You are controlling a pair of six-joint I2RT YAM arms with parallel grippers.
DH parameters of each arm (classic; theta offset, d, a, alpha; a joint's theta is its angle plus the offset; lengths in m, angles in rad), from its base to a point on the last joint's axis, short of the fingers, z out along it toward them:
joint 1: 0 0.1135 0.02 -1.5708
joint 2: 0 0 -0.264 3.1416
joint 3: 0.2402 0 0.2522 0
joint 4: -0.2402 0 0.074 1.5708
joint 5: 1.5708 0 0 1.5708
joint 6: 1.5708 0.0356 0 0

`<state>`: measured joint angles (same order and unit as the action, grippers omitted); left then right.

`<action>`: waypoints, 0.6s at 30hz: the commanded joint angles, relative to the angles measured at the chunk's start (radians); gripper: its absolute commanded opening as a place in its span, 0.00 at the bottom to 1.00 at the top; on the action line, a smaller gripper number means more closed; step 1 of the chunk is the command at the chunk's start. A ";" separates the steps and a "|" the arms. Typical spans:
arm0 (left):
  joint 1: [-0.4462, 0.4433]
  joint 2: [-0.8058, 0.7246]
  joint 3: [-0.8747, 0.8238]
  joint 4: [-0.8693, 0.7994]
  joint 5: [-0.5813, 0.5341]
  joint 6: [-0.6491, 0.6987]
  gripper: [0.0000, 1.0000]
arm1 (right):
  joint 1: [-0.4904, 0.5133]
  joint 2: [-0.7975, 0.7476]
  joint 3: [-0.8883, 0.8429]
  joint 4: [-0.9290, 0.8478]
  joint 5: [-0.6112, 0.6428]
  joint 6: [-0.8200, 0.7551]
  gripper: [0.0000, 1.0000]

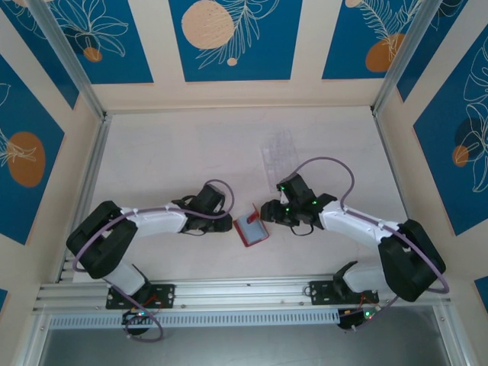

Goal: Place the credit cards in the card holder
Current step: Close the card holder at the center of the table.

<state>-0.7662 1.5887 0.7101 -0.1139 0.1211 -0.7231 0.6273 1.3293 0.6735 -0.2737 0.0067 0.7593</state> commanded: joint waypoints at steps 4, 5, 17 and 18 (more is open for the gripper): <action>-0.046 0.105 0.011 0.135 0.053 0.004 0.31 | 0.105 0.117 0.057 -0.004 0.031 0.001 0.58; -0.045 0.102 0.012 0.125 0.044 0.004 0.31 | 0.121 0.137 0.064 -0.002 0.032 -0.001 0.61; -0.019 -0.086 0.042 -0.140 -0.163 0.076 0.33 | 0.196 0.308 0.118 -0.015 0.107 -0.008 0.71; -0.016 -0.106 0.042 -0.157 -0.173 0.079 0.33 | 0.196 0.317 0.117 -0.012 0.104 -0.009 0.71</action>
<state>-0.7918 1.5379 0.7361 -0.2016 0.0181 -0.6804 0.8135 1.5753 0.7956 -0.3199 0.0944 0.7586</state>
